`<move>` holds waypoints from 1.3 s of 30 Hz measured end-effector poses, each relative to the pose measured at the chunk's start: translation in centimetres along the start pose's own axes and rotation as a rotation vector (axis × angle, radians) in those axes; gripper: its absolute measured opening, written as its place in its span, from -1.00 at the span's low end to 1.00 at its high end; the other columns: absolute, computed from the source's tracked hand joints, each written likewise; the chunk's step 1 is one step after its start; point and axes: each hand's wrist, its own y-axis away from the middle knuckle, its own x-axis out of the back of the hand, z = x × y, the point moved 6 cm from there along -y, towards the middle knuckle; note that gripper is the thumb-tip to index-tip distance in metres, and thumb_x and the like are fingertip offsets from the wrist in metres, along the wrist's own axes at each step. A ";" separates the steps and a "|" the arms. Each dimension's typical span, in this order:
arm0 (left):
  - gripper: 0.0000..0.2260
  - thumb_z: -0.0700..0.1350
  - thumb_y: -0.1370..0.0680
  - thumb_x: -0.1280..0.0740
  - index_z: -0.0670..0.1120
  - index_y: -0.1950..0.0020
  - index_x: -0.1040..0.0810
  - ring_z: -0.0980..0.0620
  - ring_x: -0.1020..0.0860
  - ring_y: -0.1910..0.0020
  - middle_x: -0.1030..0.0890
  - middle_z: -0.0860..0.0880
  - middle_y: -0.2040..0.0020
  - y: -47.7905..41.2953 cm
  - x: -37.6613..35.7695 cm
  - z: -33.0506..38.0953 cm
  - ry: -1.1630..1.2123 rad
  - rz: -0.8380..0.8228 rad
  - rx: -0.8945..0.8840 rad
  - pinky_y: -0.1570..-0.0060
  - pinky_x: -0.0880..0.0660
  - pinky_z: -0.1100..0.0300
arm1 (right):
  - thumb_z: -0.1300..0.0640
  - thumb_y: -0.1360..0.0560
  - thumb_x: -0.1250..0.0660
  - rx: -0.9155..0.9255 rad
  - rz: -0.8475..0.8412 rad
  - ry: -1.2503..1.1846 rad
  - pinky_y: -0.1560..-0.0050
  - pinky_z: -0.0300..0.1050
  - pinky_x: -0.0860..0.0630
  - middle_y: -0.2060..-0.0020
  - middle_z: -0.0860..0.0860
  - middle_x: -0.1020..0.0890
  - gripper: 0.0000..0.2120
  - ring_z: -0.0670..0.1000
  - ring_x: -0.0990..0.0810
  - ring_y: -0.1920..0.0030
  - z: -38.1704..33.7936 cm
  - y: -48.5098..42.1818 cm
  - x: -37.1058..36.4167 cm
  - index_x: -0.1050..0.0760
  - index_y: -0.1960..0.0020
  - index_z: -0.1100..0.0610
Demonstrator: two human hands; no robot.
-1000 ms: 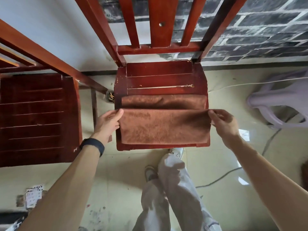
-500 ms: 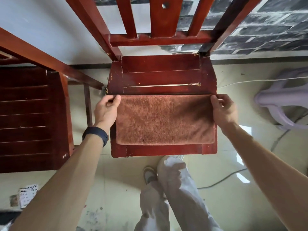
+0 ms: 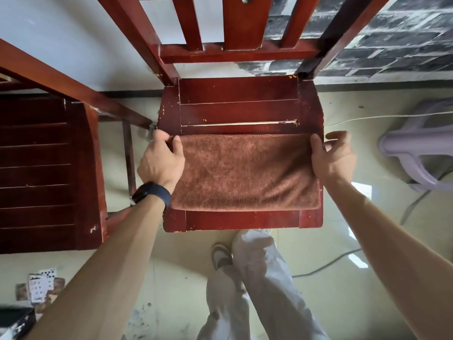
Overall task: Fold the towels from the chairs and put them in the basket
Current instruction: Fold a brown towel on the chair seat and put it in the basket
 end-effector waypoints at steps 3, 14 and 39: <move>-0.61 0.07 -0.59 -0.22 -0.07 -0.35 -0.42 -0.24 -0.48 -0.16 -0.49 -0.20 -0.28 3.2 0.2 1.1 -0.117 0.151 -0.242 -0.02 -0.42 -0.07 | -0.08 -0.58 -0.27 0.189 0.143 0.045 -0.21 0.04 -0.34 -0.17 0.15 -0.53 -0.63 0.23 -0.47 -0.17 -0.6 3.9 0.4 -0.45 -0.24 0.17; -0.34 0.32 -0.58 -0.06 0.12 -0.62 -0.02 -0.22 0.11 -0.60 0.05 -0.04 -0.64 6.3 -7.6 0.4 -0.268 -0.018 -0.510 -0.51 0.11 -0.30 | -0.32 -0.62 -0.03 0.655 -0.091 0.604 -0.53 0.36 0.03 -0.64 0.01 -0.04 -0.35 0.07 0.02 -0.63 -0.5 5.8 -6.5 -0.03 -0.63 -0.12; -0.47 -0.11 -0.44 -0.31 0.03 -0.43 -0.41 -0.15 -0.43 -0.30 -0.38 -0.12 -0.41 13.5 -3.7 6.6 0.157 -0.019 -0.292 -0.23 -0.39 -0.04 | -0.03 -0.52 -0.36 -0.186 -0.267 -0.053 -0.09 0.00 -0.42 -0.11 0.10 -0.51 -0.66 0.21 -0.52 -0.08 8.0 17.4 -1.3 -0.43 -0.20 0.12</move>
